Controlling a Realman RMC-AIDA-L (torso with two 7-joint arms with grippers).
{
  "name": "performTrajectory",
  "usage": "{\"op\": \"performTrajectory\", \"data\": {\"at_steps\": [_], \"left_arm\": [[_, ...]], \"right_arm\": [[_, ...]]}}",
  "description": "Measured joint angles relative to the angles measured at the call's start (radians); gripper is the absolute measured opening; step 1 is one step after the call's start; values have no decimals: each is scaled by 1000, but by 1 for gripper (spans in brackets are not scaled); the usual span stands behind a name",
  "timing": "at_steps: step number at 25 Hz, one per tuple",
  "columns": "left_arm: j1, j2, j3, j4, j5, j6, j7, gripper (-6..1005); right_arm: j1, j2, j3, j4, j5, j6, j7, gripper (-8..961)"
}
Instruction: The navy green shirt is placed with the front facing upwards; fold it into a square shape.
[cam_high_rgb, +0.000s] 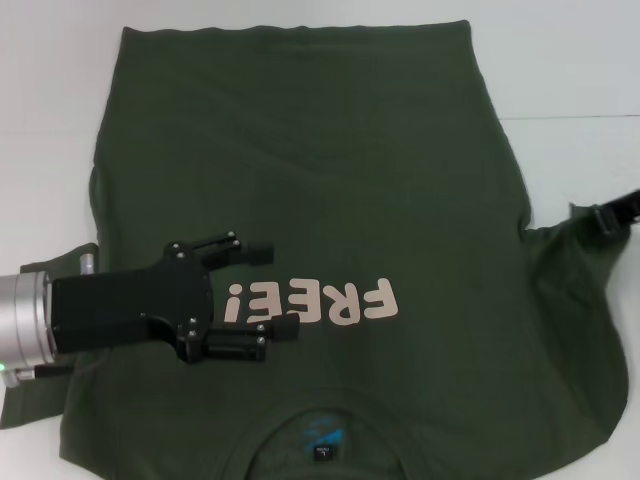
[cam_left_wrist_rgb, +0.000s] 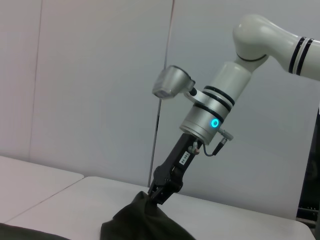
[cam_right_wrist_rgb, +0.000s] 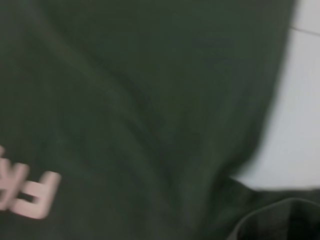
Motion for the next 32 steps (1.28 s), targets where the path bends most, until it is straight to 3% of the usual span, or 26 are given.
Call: {"op": "performTrajectory", "data": {"at_steps": [6, 17, 32], "left_arm": [[0, 0, -2, -5, -8, -1, 0, 837], [-2, 0, -6, -6, -8, -4, 0, 832], [-3, 0, -2, -11, -11, -14, 6, 826]], "right_arm": [[19, 29, -42, -63, 44, -31, -13, 9], [74, 41, -168, 0, 123, -11, -19, 10], [114, 46, -178, 147, 143, 71, -25, 13]]}}
